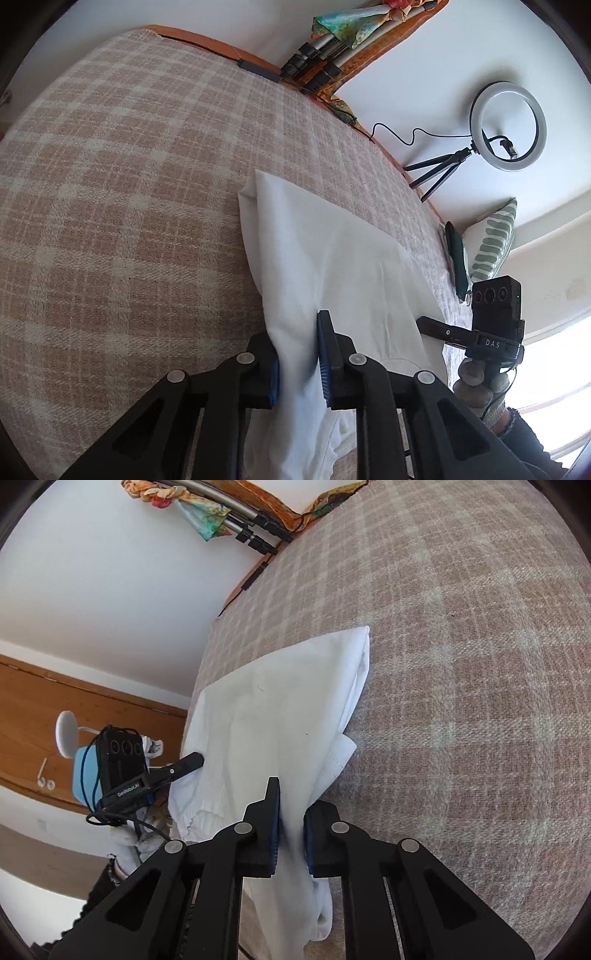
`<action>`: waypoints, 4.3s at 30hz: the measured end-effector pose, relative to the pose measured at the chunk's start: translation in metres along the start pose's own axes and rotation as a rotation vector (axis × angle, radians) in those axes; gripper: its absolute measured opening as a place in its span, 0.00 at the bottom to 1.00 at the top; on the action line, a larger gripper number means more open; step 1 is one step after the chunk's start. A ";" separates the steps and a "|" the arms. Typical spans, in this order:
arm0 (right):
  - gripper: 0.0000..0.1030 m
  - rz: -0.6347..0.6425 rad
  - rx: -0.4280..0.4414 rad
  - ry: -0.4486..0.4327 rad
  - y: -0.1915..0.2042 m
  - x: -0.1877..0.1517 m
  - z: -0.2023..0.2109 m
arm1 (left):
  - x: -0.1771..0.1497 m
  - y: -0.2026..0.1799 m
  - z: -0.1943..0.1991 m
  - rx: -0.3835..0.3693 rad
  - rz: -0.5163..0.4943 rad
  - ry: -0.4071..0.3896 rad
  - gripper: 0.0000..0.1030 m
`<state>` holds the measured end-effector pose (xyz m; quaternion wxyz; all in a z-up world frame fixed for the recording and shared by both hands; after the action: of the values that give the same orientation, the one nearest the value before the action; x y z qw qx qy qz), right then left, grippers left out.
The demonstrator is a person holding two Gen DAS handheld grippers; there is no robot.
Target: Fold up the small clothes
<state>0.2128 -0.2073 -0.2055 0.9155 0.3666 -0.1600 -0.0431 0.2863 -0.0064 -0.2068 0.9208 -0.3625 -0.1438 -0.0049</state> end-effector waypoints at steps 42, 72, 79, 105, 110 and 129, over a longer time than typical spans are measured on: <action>0.07 0.263 -0.375 -0.265 -0.014 -0.023 0.249 | -0.061 -0.314 -0.081 -0.053 -0.542 -0.066 0.05; 0.07 0.201 -0.679 -0.412 -0.210 0.092 0.440 | -0.006 -0.534 -0.316 -0.169 -0.670 -0.066 0.04; 0.07 0.162 -0.755 -0.357 -0.274 0.109 0.438 | -0.006 -0.531 -0.366 -0.097 -0.671 -0.034 0.04; 0.54 -0.027 -1.063 -0.412 -0.286 0.095 0.471 | -0.025 -0.519 -0.309 0.053 -0.772 -0.138 0.79; 0.71 -0.042 -1.052 -0.485 -0.246 0.085 0.481 | -0.042 -0.518 -0.269 0.059 -0.803 -0.181 0.90; 0.79 -0.030 -1.030 -0.625 -0.093 -0.006 0.439 | -0.106 -0.455 -0.117 0.036 -0.842 -0.291 1.00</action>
<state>0.0687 -0.5623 0.0277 0.8842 -0.1516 -0.3748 -0.2339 0.1637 -0.4302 -0.0136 0.8148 -0.2532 -0.4071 -0.3258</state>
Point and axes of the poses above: each gripper's, at about its wrist camera, not at the fingertips, and z roughly against the way its jaws point, y to its left, x to its top, the point moved 5 cm from there along -z, roughly the way its jaws point, and after that the axes turned 5 degrees about z, right-handed, at the moved point
